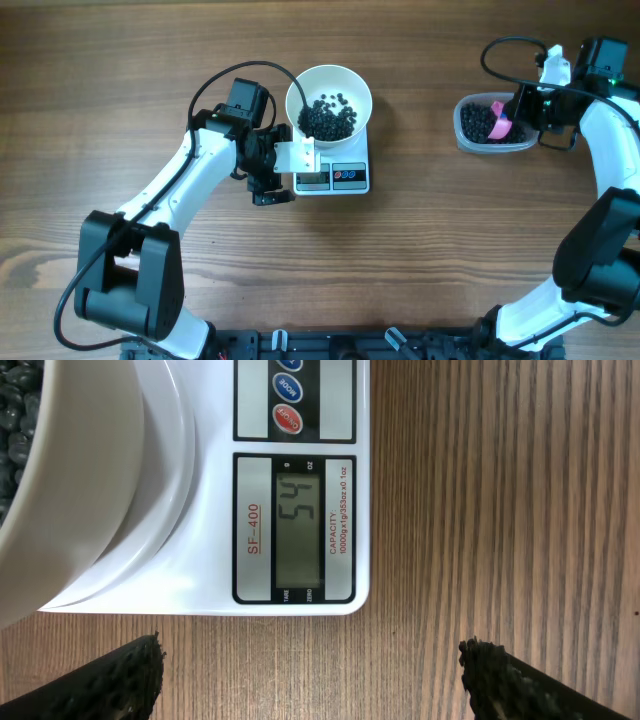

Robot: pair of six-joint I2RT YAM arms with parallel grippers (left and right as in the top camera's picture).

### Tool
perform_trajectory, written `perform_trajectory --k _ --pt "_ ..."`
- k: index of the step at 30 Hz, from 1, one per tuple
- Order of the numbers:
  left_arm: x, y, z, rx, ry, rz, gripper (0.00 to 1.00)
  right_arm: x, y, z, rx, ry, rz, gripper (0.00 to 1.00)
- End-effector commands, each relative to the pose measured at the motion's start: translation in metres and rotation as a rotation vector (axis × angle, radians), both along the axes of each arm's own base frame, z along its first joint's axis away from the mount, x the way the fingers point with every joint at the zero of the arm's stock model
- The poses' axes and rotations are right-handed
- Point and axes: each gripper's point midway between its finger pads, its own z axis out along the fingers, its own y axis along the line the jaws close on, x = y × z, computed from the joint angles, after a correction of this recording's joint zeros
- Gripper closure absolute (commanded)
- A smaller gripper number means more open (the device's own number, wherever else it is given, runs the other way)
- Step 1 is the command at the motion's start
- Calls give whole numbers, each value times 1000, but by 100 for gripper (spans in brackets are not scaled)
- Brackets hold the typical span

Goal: Scoop item into bowl and weigh 150g on scale

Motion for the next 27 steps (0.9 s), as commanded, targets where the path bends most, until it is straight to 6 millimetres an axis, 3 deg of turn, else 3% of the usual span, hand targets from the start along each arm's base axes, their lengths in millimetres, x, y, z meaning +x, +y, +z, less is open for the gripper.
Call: perform_trajectory --k 1,3,5,11,14,18,23,27 --pt "-4 -1 -5 -12 17 -18 0 -5 17 -19 86 58 14 96" --pt "-4 -1 -5 -12 17 -18 0 -30 39 -26 152 166 46 96" --pt "-4 -1 -5 -12 17 -18 0 -36 47 -30 155 191 67 96" --pt "-4 -1 -5 -12 17 -18 0 4 31 -25 65 23 47 96" --pt "-4 -1 -5 -12 17 -18 0 -3 27 -37 55 85 16 96" --pt "-4 -1 -5 -12 17 -18 0 -29 51 -52 175 197 93 96" --pt "-4 -1 -5 -12 17 -18 0 5 34 -45 154 59 35 96" --pt "-4 -1 -5 -12 17 -18 0 0 17 -46 170 73 -18 96"
